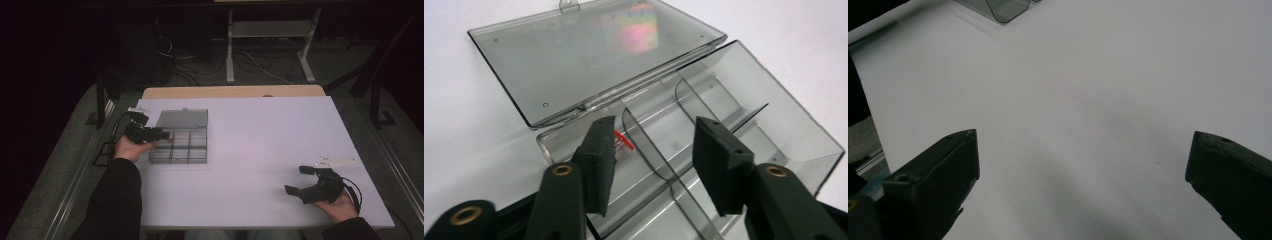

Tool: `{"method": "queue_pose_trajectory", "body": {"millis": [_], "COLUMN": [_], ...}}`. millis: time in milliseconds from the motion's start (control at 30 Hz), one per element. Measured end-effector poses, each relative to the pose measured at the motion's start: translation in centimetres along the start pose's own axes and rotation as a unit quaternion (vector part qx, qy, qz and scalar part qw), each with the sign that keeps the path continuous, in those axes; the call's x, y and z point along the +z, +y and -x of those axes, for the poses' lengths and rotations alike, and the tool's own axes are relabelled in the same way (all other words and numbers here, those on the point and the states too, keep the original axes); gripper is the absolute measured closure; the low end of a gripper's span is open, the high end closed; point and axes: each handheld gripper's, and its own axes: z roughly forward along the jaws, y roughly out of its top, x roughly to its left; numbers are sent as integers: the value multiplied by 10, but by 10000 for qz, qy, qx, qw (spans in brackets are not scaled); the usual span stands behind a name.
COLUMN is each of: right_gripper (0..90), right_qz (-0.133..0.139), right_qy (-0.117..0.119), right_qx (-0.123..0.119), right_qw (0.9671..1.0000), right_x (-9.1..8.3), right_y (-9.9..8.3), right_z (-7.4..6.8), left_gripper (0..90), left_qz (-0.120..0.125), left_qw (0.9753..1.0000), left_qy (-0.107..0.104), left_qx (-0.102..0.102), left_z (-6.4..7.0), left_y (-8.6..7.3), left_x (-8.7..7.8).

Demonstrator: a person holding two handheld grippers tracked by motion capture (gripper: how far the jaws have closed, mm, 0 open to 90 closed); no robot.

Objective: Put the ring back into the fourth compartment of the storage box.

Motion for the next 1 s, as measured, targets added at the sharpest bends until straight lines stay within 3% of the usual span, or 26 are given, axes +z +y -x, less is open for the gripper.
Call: {"method": "queue_pose_trajectory", "body": {"millis": [167, 367, 600, 667, 1000], "right_gripper": [3, 3, 3, 3, 3], "right_qz": [7, 5, 23, 29, 17], "right_qy": [4, 9, 8, 7, 8], "right_qx": [-1, -2, -14, -20, -23], "right_qw": [10000, 10000, 10000, 10000, 10000], "right_x": [0, 0, -1, -1, -1], "right_y": [0, 0, 0, 0, 0], "right_z": [0, -1, -1, -1, -2], "left_gripper": [382, 227, 89, 28, 0], "left_qz": [95, 280, 448, 426, 686], "left_qw": [9999, 9996, 9990, 9991, 9973], "left_qy": [-25, -99, -3, 64, -57], "left_qx": [-81, -20, -56, 39, 240], "left_z": [5, 16, 33, 38, 61], "left_y": [1, 0, -5, -7, -20], "left_x": [-10, -26, -37, -39, -49]}}
